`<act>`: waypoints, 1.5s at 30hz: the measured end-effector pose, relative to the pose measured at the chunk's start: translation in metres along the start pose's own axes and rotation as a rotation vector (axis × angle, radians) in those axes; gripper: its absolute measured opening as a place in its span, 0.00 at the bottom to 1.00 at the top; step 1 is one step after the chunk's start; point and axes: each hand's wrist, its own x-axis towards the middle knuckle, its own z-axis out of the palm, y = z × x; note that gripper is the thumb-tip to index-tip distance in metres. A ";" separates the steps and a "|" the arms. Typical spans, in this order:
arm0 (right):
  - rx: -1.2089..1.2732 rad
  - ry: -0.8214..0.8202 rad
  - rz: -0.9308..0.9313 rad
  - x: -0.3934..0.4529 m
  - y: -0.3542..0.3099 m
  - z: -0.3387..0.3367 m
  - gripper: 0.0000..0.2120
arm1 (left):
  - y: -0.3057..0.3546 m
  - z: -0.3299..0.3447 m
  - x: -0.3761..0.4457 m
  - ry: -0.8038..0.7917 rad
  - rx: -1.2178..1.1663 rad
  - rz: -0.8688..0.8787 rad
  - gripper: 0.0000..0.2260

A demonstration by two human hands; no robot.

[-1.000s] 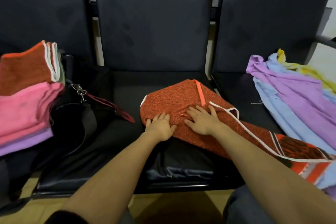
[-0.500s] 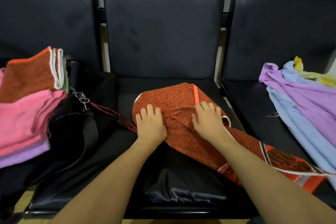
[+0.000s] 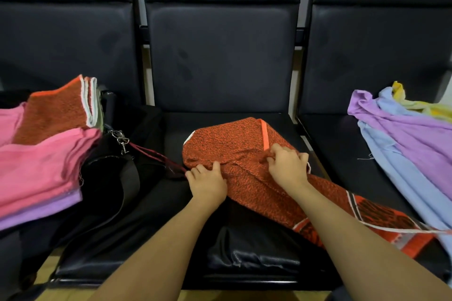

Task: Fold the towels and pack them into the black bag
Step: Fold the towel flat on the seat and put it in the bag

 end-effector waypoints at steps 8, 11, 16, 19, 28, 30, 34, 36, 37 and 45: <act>0.776 0.291 -0.085 -0.007 -0.022 -0.031 0.04 | 0.003 -0.023 0.005 0.271 -0.785 -0.114 0.14; 0.833 0.314 -0.110 -0.005 -0.024 -0.032 0.16 | 0.004 -0.035 0.001 0.383 -0.884 -0.117 0.13; 0.578 0.380 -0.222 0.000 -0.020 -0.023 0.19 | 0.001 -0.050 0.000 0.568 -0.961 -0.032 0.15; 0.499 0.392 -0.238 -0.005 -0.024 -0.024 0.18 | -0.005 -0.057 0.002 0.657 -0.955 0.073 0.20; 0.431 -0.005 -0.299 -0.009 -0.038 -0.021 0.20 | -0.001 -0.064 -0.014 0.400 -0.868 0.578 0.30; 0.413 -0.027 -0.319 -0.010 -0.040 -0.020 0.16 | -0.002 -0.058 -0.016 0.336 -0.893 0.618 0.29; 0.327 0.056 -0.304 -0.010 -0.040 -0.017 0.09 | -0.004 -0.054 -0.019 0.253 -0.933 0.595 0.25; 0.394 0.127 -0.248 -0.009 -0.040 -0.017 0.08 | -0.004 -0.057 -0.021 0.255 -0.975 0.510 0.18; 0.427 0.153 -0.229 -0.009 -0.040 -0.017 0.08 | -0.004 -0.057 -0.020 0.282 -0.973 0.462 0.13; 0.615 0.145 -0.172 -0.010 -0.038 -0.023 0.07 | -0.002 -0.057 -0.017 0.325 -0.602 0.261 0.14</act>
